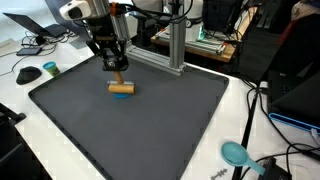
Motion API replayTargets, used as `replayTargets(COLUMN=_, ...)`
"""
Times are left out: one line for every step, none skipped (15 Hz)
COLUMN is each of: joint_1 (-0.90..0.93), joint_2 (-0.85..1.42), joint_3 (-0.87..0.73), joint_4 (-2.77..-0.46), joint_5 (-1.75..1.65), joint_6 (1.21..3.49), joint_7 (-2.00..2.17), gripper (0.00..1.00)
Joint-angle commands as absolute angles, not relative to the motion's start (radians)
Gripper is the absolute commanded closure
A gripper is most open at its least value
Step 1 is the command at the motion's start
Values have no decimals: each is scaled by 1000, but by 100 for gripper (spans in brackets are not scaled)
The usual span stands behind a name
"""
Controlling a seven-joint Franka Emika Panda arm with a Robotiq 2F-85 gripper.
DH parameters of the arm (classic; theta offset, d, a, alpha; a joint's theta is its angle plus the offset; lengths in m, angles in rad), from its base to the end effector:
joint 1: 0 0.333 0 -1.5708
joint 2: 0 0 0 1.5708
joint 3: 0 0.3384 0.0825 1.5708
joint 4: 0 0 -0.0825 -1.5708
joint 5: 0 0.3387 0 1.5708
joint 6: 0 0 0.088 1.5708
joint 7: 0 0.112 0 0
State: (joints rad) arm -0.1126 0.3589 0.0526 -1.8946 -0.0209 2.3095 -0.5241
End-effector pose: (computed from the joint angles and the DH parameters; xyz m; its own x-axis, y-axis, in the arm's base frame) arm 0.6038 -0.0394 0.3646 0.8884 0.4563 0.0501 0.4556 -0.8898 0.0264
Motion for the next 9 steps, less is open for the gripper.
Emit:
replayTargets(joint_1=-121, joint_2=346, joint_3=62, joint_4=-1940, joint_5=7, joint_6=2397, joint_7=-538, gripper=78)
replayTargets(joint_1=-120, joint_2=349, joint_3=61, joint_4=-1946, joint_5=4, joint_6=2413, joint_7=-530, gripper=78)
replayTargets(joint_1=-113, joint_2=364, joint_3=54, joint_4=-1921, joint_5=-21, joint_6=2373, joint_7=-523, gripper=53)
replayTargets(joint_1=-113, joint_2=364, joint_3=54, joint_4=-1927, joint_5=-21, joint_6=2387, joint_7=-523, gripper=53)
replayTargets(joint_1=-113, joint_2=364, joint_3=55, joint_4=-1929, joint_5=-21, joint_6=2393, joint_7=-523, gripper=53)
replayTargets(joint_1=-113, joint_2=363, joint_3=55, joint_4=-1929, joint_5=-21, joint_6=2393, joint_7=-523, gripper=53)
replayTargets(joint_1=-113, joint_2=364, joint_3=55, joint_4=-1929, joint_5=-21, joint_6=2393, joint_7=-523, gripper=53)
replayTargets(joint_1=-113, joint_2=364, joint_3=55, joint_4=-1930, joint_5=-21, joint_6=2393, joint_7=-523, gripper=78)
replayTargets(joint_1=-111, joint_2=372, joint_3=52, joint_4=-1927, joint_5=-30, joint_6=2397, joint_7=-519, gripper=78)
